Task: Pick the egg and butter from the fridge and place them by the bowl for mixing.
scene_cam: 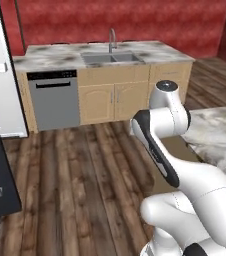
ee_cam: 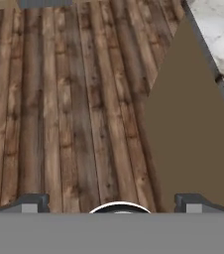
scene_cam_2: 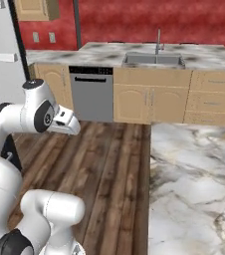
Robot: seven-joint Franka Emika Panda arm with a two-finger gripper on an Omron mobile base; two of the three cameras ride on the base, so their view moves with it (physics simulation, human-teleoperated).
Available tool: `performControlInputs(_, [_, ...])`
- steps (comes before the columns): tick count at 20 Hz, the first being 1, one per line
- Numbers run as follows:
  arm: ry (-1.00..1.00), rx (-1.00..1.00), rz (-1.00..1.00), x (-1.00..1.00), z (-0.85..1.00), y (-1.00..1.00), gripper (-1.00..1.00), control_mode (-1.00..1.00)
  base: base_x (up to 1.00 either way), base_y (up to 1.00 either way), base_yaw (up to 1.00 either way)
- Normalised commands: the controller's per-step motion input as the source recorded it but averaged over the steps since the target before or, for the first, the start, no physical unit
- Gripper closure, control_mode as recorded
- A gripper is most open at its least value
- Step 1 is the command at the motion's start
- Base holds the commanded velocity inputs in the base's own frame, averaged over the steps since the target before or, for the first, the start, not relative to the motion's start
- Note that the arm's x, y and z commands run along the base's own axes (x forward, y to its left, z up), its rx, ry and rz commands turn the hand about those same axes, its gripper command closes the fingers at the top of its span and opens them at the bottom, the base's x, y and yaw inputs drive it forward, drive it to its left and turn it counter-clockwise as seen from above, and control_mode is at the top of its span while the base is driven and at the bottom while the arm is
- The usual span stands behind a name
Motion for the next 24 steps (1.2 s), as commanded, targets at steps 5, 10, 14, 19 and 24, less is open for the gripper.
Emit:
performControlInputs(5, [0.0, 0.0, 0.0, 0.0, 0.0, 0.0, -1.0, 1.0, 0.59, -0.18, 0.0])
performControlInputs(10, [0.0, 0.0, 0.0, 0.0, 0.0, 0.0, -1.0, 1.0, 0.3, -0.25, 0.11])
performControlInputs(14, [0.0, 0.0, 0.0, 0.0, 0.0, 0.0, -1.0, 1.0, 0.47, -0.28, 0.12])
performControlInputs(19, [0.0, 0.0, 0.0, 0.0, 0.0, 0.0, -1.0, 1.0, 0.7, -0.05, 0.03])
performControlInputs(24, [0.0, 0.0, 0.0, 0.0, 0.0, 0.0, -1.0, 1.0, 0.81, -0.02, 0.0])
